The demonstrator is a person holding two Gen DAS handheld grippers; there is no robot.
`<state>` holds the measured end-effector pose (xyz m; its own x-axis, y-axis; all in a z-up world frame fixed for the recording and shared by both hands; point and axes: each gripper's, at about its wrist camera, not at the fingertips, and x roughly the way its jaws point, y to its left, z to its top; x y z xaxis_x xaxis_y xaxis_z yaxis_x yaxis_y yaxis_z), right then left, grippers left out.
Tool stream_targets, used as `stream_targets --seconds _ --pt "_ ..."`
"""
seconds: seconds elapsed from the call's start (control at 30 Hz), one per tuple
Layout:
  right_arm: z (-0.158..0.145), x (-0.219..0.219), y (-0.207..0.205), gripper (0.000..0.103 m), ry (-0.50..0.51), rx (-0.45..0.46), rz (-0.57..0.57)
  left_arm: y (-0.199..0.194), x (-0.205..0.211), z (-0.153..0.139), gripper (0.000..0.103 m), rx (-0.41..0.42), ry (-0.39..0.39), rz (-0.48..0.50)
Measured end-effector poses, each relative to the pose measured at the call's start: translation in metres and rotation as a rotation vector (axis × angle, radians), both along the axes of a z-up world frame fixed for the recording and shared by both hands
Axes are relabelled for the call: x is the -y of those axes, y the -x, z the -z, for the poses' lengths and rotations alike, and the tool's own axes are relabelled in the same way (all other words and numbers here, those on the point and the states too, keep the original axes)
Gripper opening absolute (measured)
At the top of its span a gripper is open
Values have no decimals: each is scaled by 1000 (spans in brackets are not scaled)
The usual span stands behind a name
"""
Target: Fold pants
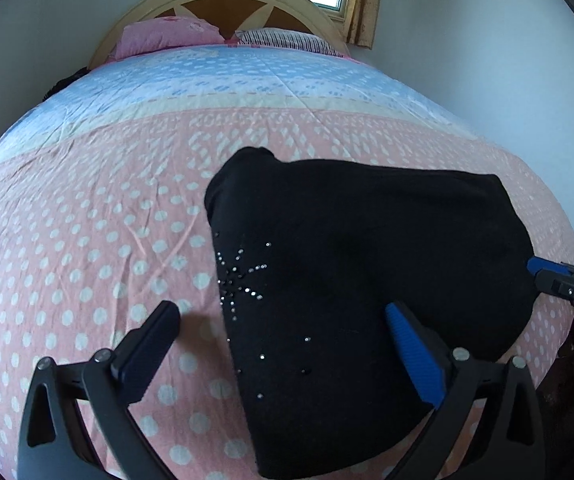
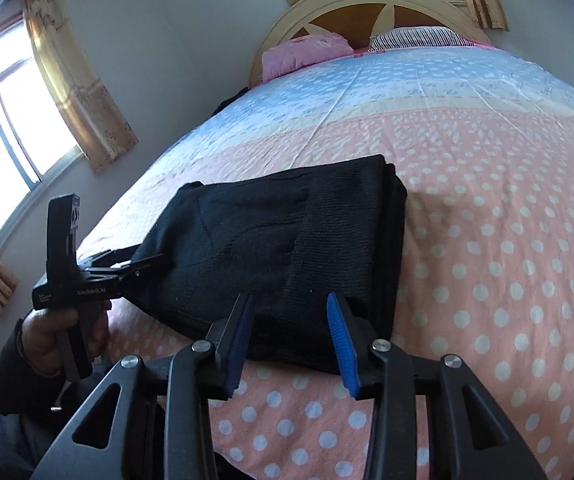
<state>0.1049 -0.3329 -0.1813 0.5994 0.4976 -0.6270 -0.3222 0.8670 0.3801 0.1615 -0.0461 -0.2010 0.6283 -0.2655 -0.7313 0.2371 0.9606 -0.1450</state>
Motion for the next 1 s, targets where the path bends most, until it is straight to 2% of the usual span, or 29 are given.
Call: stream_targets --seconds 0.1,0.27,0.37,0.57,0.87,1.0 --pt "-4 5 4 41 -45 2 12 3 0 -4 103 8 -13 -6" --pt "-12 4 12 42 -24 13 26 9 1 -12 103 35 -51 -3" --pt "-14 6 13 51 -15 14 45 10 -1 -17 103 48 -51 -14" --pt "-14 11 12 51 13 3 76 8 -5 -15 103 42 -55 -16" --pt "-14 27 0 52 -43 -31 114 5 -9 -17 103 48 -58 -15" --pt "-16 25 -18 68 -50 -45 134 -5 -10 -16 103 36 -58 -14"
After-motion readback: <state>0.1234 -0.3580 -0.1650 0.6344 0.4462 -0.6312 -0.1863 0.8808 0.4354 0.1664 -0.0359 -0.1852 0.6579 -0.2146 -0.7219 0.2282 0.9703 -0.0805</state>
